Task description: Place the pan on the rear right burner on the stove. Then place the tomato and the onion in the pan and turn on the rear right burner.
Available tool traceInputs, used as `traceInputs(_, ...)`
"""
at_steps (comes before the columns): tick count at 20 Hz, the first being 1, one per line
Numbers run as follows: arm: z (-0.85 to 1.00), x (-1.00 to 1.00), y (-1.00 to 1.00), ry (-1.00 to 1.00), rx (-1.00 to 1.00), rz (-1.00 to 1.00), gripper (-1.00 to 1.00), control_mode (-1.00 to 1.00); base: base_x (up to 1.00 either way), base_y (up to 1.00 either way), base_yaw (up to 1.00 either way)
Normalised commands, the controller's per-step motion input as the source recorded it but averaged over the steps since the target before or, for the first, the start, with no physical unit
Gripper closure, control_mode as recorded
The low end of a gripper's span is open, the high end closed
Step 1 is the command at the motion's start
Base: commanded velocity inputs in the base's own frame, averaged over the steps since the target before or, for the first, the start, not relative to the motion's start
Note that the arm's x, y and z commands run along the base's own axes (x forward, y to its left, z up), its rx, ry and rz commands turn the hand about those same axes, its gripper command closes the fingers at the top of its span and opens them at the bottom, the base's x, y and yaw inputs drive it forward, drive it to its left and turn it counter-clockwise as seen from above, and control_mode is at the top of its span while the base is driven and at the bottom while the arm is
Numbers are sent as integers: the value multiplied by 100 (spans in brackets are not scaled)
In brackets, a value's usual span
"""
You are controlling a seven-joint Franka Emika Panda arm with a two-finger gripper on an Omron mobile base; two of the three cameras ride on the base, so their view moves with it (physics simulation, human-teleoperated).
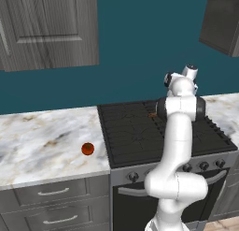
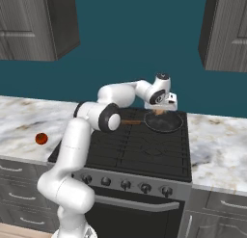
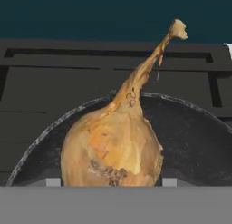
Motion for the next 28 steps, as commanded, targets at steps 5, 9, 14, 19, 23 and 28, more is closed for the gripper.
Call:
traceInputs(5, -29, -9, 0, 22, 0, 0, 100, -100, 0, 0, 0)
traceInputs(9, -21, 0, 0, 14, 0, 0, 100, -100, 0, 0, 0)
traceInputs(14, -8, 0, -1, 5, 0, 0, -100, -100, 0, 0, 0)
traceInputs(19, 3, -24, -13, 0, 1, 0, -100, -100, 0, 0, 0)
traceInputs(23, 14, -50, -1, 0, 4, 0, -100, -100, 0, 0, 0)
traceInputs(28, 24, -65, 5, -2, 4, -2, -100, -100, 0, 0, 0)
